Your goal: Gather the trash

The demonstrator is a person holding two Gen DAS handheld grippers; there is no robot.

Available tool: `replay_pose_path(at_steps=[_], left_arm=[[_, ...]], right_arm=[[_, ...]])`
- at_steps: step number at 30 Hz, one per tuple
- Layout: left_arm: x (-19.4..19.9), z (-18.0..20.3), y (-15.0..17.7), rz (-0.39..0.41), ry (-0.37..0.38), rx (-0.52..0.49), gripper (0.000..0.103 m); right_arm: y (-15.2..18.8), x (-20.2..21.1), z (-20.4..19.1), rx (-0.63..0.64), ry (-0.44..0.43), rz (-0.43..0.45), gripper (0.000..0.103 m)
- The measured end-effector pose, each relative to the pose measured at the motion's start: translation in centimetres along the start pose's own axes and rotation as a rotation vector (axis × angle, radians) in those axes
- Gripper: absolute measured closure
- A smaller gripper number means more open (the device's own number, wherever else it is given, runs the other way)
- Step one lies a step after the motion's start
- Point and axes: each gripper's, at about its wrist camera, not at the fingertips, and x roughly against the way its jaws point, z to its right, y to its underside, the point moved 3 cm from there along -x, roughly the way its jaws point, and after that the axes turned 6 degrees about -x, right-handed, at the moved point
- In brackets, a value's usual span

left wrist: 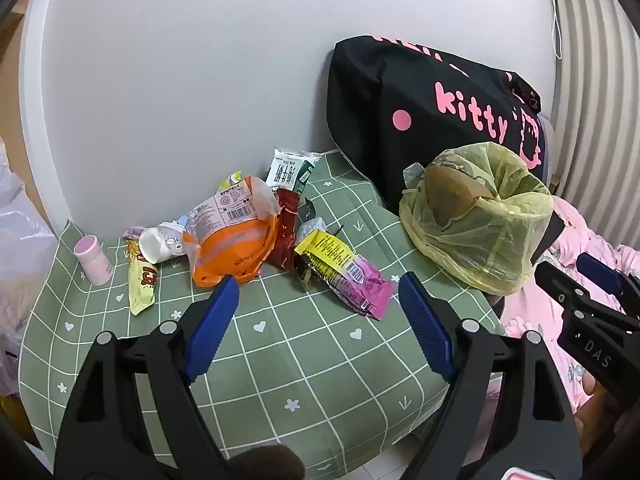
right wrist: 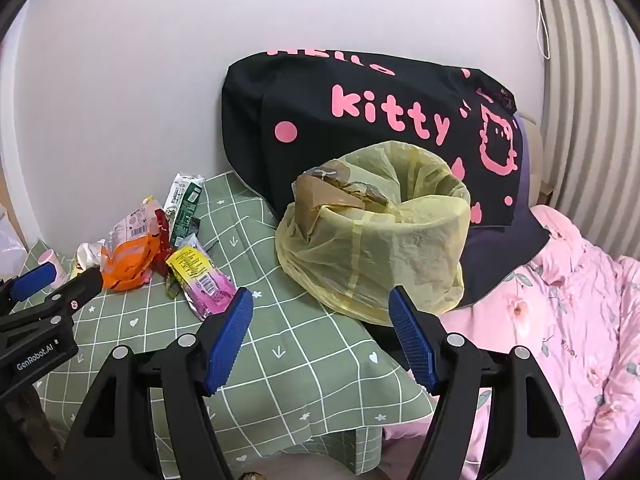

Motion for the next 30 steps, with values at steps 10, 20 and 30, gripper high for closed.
replay_pose_path(at_steps=[10,20,30], left_arm=[[0.4,0.5,-0.5,0.007,0.005,-0.015,0.025],[0.6,0.7,-0.5,0.016,0.011,-0.022,0.025],[0.7,0.7,-0.5,0.020,0.017,-0.021,0.025]], right_arm=[[0.0,0.3,0.6,-0.018,0.005,0.018,0.036],[-0.2,0.4,0.6,-0.023,0.007,0.020,0.036],[-0.1,0.4,0.7,-0.023,0.008,0.021,0.036]])
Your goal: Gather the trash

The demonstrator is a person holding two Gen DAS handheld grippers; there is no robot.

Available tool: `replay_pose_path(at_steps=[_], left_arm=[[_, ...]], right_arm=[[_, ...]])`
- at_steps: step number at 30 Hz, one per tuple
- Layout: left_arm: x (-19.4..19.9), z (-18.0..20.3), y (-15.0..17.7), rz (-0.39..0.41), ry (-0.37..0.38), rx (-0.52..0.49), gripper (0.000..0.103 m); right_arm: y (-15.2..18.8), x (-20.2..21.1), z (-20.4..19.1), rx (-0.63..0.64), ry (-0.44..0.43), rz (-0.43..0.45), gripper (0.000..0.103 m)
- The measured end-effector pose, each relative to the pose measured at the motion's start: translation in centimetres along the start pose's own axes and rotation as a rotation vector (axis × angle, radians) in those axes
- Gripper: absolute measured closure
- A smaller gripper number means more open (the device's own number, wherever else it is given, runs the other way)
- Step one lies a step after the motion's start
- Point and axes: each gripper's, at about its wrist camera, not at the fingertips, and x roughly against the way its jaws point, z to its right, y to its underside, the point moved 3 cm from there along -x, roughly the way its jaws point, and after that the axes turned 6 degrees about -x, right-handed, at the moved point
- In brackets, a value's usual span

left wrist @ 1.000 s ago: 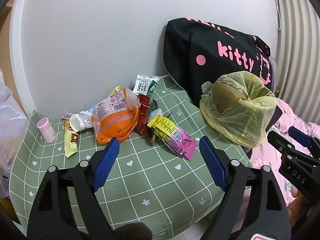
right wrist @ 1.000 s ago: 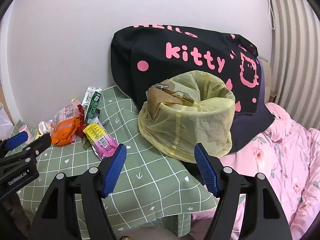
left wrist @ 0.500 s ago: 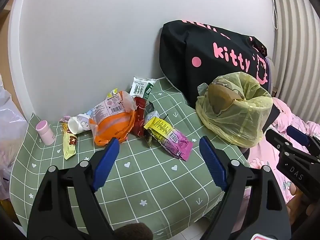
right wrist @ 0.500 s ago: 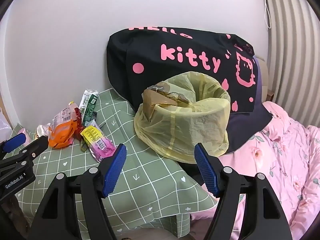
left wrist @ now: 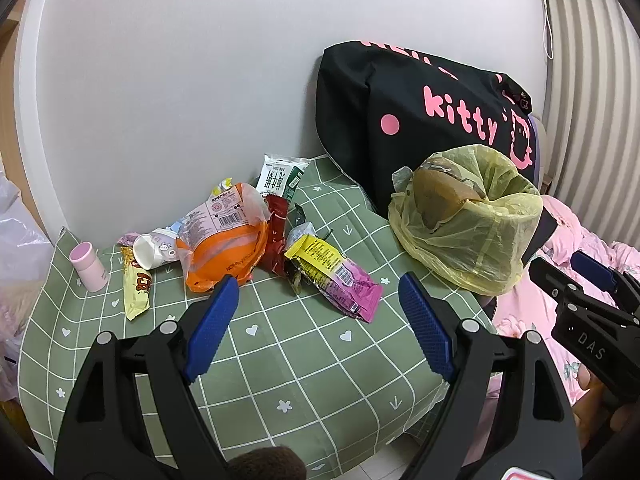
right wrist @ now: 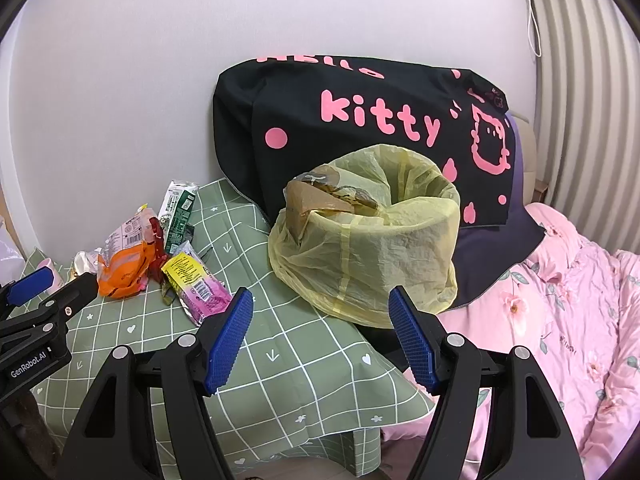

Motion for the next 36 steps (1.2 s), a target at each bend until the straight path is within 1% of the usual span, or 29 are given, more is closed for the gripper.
replay_pose_path(at_steps=[36], left_arm=[[-0.07,0.26,0.22,-0.004,0.013,-0.007,0.025]], right_arm=[[0.05,-0.01,0.39,-0.012,0.003,0.003,0.036]])
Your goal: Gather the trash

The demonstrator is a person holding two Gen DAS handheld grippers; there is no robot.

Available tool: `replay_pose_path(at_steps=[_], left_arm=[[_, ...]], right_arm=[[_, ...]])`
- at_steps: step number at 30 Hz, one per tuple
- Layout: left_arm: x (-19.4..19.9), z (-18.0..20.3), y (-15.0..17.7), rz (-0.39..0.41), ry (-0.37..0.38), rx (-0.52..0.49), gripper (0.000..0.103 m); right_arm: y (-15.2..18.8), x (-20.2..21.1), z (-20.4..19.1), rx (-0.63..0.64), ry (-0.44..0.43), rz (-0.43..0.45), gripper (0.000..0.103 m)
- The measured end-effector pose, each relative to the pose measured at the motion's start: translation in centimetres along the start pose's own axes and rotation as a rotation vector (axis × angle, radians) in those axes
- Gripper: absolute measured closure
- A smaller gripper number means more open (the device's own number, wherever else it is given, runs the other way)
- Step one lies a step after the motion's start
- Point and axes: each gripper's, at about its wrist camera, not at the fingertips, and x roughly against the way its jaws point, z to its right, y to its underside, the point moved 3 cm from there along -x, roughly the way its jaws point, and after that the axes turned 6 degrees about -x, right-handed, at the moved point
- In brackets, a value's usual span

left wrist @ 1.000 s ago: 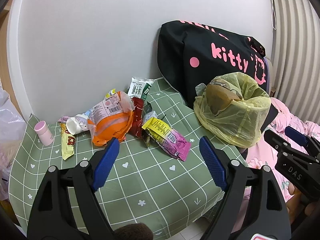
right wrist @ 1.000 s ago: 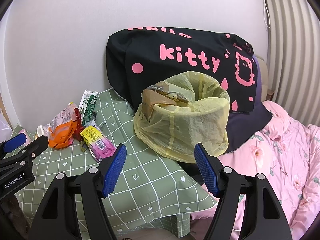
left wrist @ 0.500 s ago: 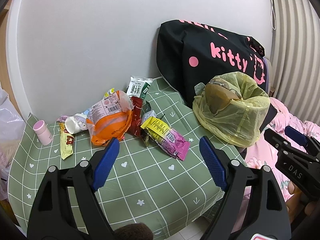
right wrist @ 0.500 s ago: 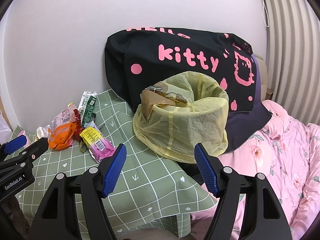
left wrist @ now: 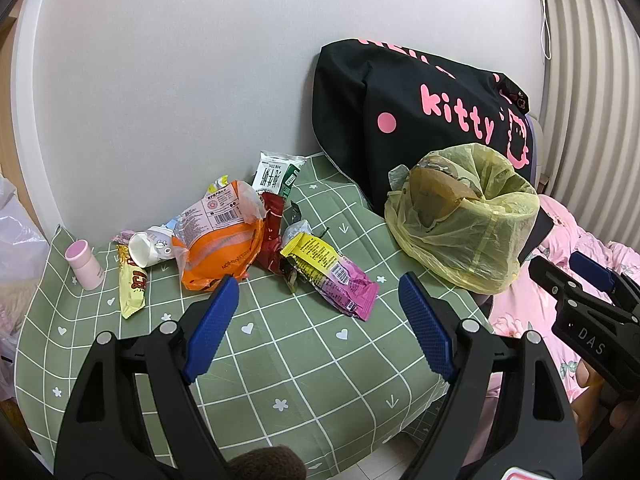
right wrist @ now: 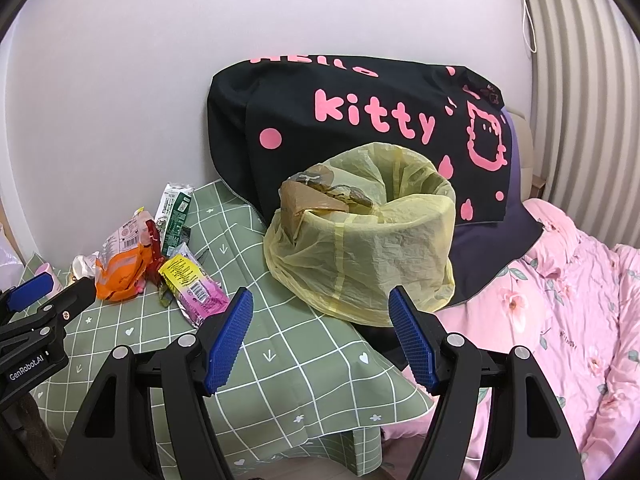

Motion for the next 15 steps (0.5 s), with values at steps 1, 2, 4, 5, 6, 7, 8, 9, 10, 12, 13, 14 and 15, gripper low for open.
replay_pose_path(at_steps=[1,2,4,5,6,7,8,9,10,12,13,14,15], left_arm=[[0.00,0.01,0.00,0.000,0.000,0.000,0.025],[0.00,0.00,0.00,0.000,-0.001,0.000,0.025],[0.00,0.00,0.00,0.000,0.000,0.000,0.025],[0.00,-0.01,0.00,0.000,0.001,0.000,0.025],[-0.01,-0.01,-0.01,0.000,0.000,-0.001,0.025],[-0.01,0.00,-0.01,0.000,0.000,-0.001,0.025],[-0.02,-0.02,-0.02,0.000,0.001,-0.001,0.025],[-0.02,-0.03,-0.02,-0.001,0.001,-0.001,0.025],[-0.03,-0.02,-0.01,-0.001,0.001,0.000,0.025],[-0.02,-0.02,-0.01,-0.001,0.001,-0.001,0.025],[-0.02,-0.01,-0.01,0.000,0.001,-0.001,0.025],[-0.02,-0.02,-0.02,0.000,0.002,-0.001,0.025],[-0.02,-0.03,-0.02,0.000,0.002,-0.001,0.025]], right_arm=[[0.00,0.00,0.00,0.000,0.002,0.001,0.036],[-0.01,-0.01,0.00,0.000,0.001,0.001,0.036],[-0.02,-0.02,0.01,0.000,0.001,0.000,0.036],[-0.01,0.00,0.01,-0.001,0.001,0.000,0.036],[-0.01,-0.01,0.01,-0.001,0.001,0.000,0.036],[-0.01,-0.02,0.01,0.000,0.000,-0.001,0.036],[0.00,0.00,0.01,0.000,0.000,0.000,0.036],[0.01,0.00,0.01,0.000,0.001,0.000,0.036],[0.00,0.00,0.03,0.000,0.001,0.000,0.036],[0.02,0.00,0.02,0.000,0.001,0.000,0.036],[0.01,0.00,0.05,0.001,0.002,0.000,0.036],[0.07,0.01,0.15,-0.002,0.002,0.000,0.036],[0.08,0.01,0.15,-0.003,0.002,0.000,0.036]])
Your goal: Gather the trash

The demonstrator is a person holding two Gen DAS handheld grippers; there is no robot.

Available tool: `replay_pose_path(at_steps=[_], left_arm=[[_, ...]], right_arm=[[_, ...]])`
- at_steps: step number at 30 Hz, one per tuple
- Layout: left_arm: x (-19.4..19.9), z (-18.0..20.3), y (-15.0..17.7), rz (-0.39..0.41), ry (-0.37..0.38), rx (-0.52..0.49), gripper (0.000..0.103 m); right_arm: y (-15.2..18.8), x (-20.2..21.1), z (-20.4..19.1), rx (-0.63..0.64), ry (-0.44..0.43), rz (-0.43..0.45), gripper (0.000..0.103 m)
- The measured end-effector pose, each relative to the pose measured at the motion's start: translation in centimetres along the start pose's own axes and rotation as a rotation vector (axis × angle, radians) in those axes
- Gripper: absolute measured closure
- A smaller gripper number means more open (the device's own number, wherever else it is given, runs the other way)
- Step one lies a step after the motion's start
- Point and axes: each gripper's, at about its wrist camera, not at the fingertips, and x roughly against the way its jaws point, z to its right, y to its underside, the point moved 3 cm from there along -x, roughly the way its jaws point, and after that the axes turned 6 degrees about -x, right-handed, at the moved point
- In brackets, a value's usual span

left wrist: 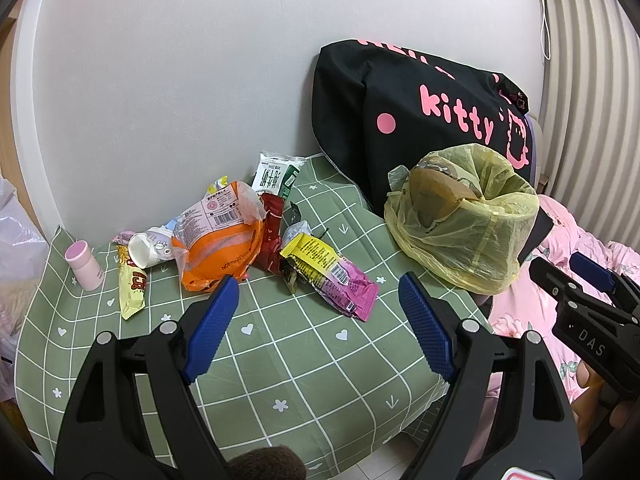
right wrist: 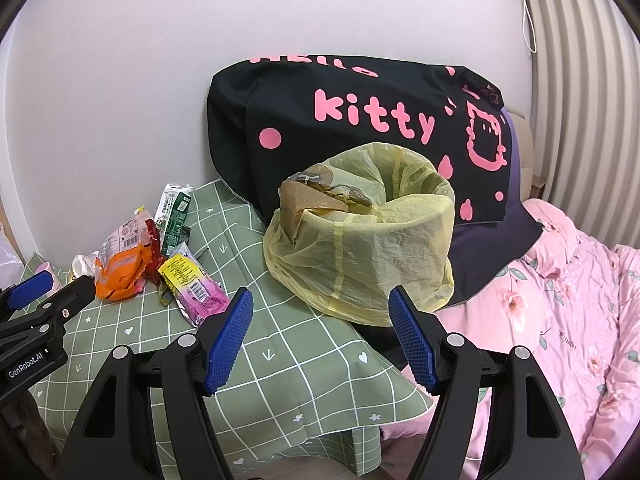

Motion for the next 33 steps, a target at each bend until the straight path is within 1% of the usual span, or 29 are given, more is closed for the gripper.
replay_pose_path(at_steps=[18,21,27,33], left_arm=[[-0.4,-0.4,-0.1,-0.011,-0.002,0.012,0.025],[-0.9,-1.3,0.1,-0.023,-0.006,0.035,0.025],[-2.8,-4.2,0.9,-0.051,-0.044,0.078,0.025],[-5.5,-9.0,1.9,-0.078,-0.088,0.126,0.025]], right_arm=[[0.0,-0.2,-0.1,0.002,-0.004,-0.001,0.036],[0.0,-1.0,-0.5,0.008,-0.028,-0.014,0.036],[0.3,-3.6,-2.6,0.063,-0.084,-0.060,0.036],[0.7,-7.2,-5.9,0.128,-0.161,-0.113,0.036]])
